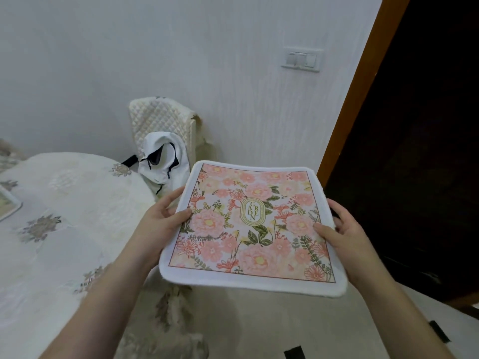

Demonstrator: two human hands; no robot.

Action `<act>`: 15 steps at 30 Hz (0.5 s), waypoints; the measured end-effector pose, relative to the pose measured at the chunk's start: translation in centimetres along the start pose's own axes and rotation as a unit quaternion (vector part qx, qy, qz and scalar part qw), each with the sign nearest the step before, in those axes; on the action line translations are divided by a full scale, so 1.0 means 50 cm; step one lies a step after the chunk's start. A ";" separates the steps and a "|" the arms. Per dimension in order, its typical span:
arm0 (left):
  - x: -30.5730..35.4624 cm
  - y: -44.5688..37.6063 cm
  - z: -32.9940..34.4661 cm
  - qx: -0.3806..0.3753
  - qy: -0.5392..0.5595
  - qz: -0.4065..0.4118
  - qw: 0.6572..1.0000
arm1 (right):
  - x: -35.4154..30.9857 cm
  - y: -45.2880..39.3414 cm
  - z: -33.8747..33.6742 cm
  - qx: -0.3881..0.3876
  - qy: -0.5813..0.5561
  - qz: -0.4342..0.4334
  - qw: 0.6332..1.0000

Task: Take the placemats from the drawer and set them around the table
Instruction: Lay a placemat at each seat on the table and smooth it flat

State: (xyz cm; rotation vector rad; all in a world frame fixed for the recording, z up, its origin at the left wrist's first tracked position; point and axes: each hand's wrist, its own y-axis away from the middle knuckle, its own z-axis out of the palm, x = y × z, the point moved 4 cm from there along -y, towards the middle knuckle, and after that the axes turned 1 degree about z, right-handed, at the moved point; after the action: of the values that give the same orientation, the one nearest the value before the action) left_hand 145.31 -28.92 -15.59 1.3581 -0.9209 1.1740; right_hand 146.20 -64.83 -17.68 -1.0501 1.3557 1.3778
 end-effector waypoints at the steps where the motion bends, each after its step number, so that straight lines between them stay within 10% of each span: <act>1: 0.000 -0.007 -0.003 0.010 -0.006 0.001 1.000 | -0.001 -0.021 0.005 -0.010 -0.004 0.003 1.000; 15: -0.041 -0.167 -0.215 0.157 0.010 0.000 0.988 | -0.027 -0.313 0.263 -0.137 0.020 0.038 0.990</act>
State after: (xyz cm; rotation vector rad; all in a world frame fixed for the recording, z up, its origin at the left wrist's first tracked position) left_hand 151.34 -17.34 -20.03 1.5920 -0.7418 1.3732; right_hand 162.07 -51.97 -19.48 -1.2203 1.2703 1.6419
